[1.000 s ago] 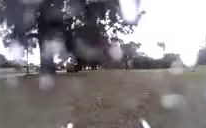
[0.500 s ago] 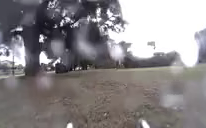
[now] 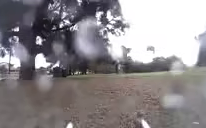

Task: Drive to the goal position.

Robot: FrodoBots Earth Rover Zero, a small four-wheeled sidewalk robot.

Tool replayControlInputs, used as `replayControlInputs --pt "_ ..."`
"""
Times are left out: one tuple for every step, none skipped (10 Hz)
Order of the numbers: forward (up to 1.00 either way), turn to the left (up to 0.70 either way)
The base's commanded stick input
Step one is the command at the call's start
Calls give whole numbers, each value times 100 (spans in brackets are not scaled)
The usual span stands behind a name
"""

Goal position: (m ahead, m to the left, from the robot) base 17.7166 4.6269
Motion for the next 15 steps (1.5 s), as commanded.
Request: replayControlInputs --pt "100 1" --pt "100 1" --pt "100 -3" --pt "100 -8" --pt "100 -9" --pt "100 -19" --pt "100 -9" --pt "100 1" --pt "100 1" --pt "100 1" --pt "100 1" --pt "100 1" --pt "100 1" --pt "100 1" --pt "100 1"
